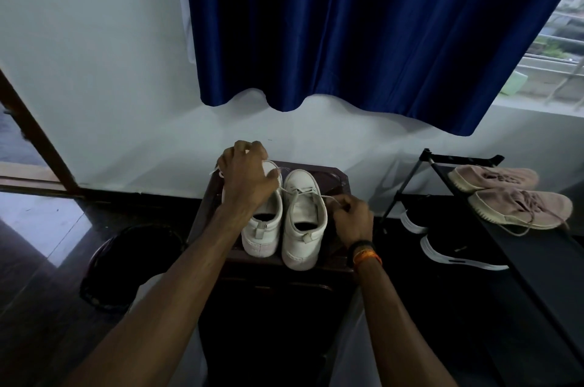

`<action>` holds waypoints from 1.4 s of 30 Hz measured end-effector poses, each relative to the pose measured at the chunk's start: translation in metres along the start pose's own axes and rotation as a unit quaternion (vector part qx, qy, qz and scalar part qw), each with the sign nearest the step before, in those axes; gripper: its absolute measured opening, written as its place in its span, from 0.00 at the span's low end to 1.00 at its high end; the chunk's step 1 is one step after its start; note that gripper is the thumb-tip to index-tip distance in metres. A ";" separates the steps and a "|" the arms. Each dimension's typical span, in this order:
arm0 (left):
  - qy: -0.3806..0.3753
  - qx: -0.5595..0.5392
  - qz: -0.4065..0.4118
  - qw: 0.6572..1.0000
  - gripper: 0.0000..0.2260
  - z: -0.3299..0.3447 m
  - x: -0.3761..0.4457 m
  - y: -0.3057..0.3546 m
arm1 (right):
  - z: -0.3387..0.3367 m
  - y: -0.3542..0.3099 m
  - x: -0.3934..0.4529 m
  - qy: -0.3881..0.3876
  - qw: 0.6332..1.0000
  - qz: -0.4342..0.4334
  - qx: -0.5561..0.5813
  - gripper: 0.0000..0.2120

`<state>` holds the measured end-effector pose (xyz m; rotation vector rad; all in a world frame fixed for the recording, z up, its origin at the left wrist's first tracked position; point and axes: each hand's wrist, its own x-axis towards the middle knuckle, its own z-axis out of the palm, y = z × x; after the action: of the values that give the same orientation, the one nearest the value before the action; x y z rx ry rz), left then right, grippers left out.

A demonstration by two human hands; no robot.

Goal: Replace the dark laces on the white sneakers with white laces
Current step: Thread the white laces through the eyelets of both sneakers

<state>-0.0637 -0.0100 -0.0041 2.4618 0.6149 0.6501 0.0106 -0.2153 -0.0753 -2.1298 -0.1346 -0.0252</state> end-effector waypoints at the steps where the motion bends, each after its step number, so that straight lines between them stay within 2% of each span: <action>1: 0.004 -0.004 0.022 1.000 0.12 0.002 -0.005 0.004 | -0.002 -0.004 0.000 0.005 1.000 -0.001 0.006 0.04; 4: -0.007 -0.037 0.111 0.993 0.05 0.011 -0.023 0.017 | -0.011 -0.017 -0.001 0.010 0.999 -0.020 0.026 0.05; 6: -0.037 -0.046 0.139 0.989 0.04 0.018 -0.033 0.022 | -0.015 -0.025 -0.001 0.009 0.999 -0.026 0.044 0.06; 10: -0.051 -0.009 0.120 0.991 0.11 0.029 -0.040 0.020 | -0.020 -0.038 0.001 0.000 0.996 -0.061 0.066 0.09; 14: -0.044 0.003 0.116 0.992 0.17 0.035 -0.041 0.017 | -0.031 -0.059 0.001 -0.065 0.989 -0.084 0.099 0.19; 18: -0.073 -0.084 0.144 0.983 0.21 0.026 -0.029 0.025 | -0.046 -0.092 -0.007 -0.120 0.979 -0.147 0.070 0.19; 21: -0.126 -0.197 0.164 0.958 0.14 0.008 -0.019 0.041 | -0.051 -0.112 -0.007 -0.136 0.972 -0.187 0.036 0.15; 24: -0.157 -0.211 0.151 0.953 0.05 -0.004 -0.006 0.051 | -0.054 -0.119 -0.005 -0.129 0.974 -0.187 0.022 0.14; 26: -0.160 -0.216 0.150 0.952 0.08 -0.007 0.001 0.049 | -0.056 -0.115 -0.003 -0.119 0.975 -0.189 0.025 0.13; 31: -0.185 -0.221 0.141 0.947 0.07 -0.010 0.005 0.038 | -0.058 -0.096 0.001 -0.083 0.981 -0.158 0.072 0.18; 34: -0.200 -0.207 0.128 0.949 0.07 -0.004 0.001 0.032 | -0.055 -0.089 -0.001 -0.070 0.983 -0.138 0.098 0.17; 37: -0.199 -0.207 0.119 0.950 0.07 0.002 -0.001 0.027 | -0.049 -0.074 -0.005 -0.078 0.989 -0.124 0.028 0.15; 40: -0.205 -0.206 0.124 0.949 0.06 0.001 -0.002 0.025 | -0.037 -0.059 -0.008 -0.124 0.976 -0.119 -0.136 0.14; 42: -0.223 -0.187 0.137 0.947 0.05 0.001 -0.003 0.023 | -0.027 -0.054 -0.014 -0.109 0.972 -0.111 -0.174 0.10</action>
<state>-0.0583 -0.0293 0.0073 2.2335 -0.0306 0.2564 -0.0083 -0.2102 -0.0163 -2.4539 -0.5327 0.0581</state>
